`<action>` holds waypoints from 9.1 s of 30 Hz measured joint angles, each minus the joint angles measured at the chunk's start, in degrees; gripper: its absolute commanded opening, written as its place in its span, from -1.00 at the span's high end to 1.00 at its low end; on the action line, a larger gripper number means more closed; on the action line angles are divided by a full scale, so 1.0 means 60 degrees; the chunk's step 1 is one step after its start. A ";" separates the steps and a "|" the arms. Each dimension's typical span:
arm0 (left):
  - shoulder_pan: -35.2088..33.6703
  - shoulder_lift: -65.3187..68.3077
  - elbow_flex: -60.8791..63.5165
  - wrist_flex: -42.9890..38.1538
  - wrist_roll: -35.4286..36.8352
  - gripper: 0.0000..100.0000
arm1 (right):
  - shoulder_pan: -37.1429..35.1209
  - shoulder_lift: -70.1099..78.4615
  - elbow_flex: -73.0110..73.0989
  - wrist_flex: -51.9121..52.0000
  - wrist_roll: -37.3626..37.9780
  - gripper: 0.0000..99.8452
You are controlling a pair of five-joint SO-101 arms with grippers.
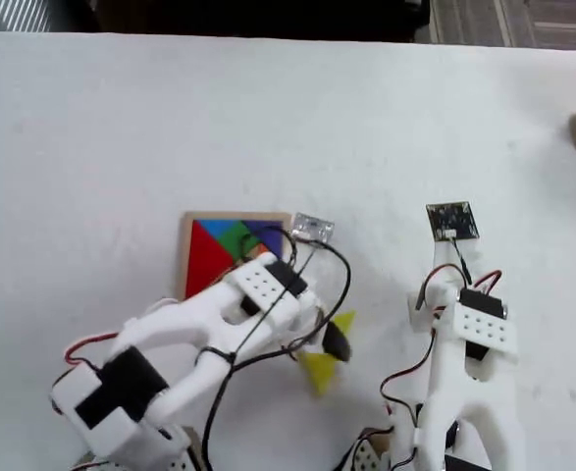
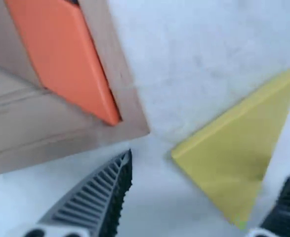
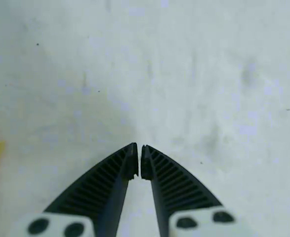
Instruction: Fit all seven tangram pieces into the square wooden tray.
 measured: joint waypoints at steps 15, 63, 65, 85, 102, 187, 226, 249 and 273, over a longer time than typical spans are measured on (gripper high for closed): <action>-0.0029 0.1363 -0.1260 0.0132 -0.0322 0.34 | 0.0000 0.0000 0.0000 0.0000 0.0000 0.96; 0.1553 0.1729 -0.3385 0.1201 -0.0996 0.33 | -0.0044 0.0000 0.0000 0.0000 0.0000 0.96; 0.1553 0.1729 -0.3385 0.1201 -0.1011 0.33 | -0.0044 0.0000 0.0000 0.0000 0.0000 0.96; 0.1333 0.1773 -0.2330 -0.0454 -0.1201 0.33 | -0.0044 0.0000 0.0000 0.0000 0.0205 0.96; 0.0601 0.1773 -0.2960 0.0879 -0.2901 0.33 | -0.0044 0.0000 0.0000 0.0000 0.0205 0.96; 0.0469 0.1773 -0.3033 0.0542 -0.4674 0.18 | -0.0044 0.0000 0.0000 0.0000 0.0249 0.96; -0.0396 0.2388 -0.4190 0.1084 -0.5905 0.18 | -0.0044 0.0000 0.0000 0.0000 0.0249 0.96; 0.0103 0.2579 -0.3546 0.0396 -0.6227 0.19 | -0.0044 0.0000 0.0000 0.0000 0.0249 0.96; 0.0894 0.2564 -0.3458 0.0821 -0.3209 0.70 | -0.0044 0.0000 0.0000 0.0000 0.0249 0.96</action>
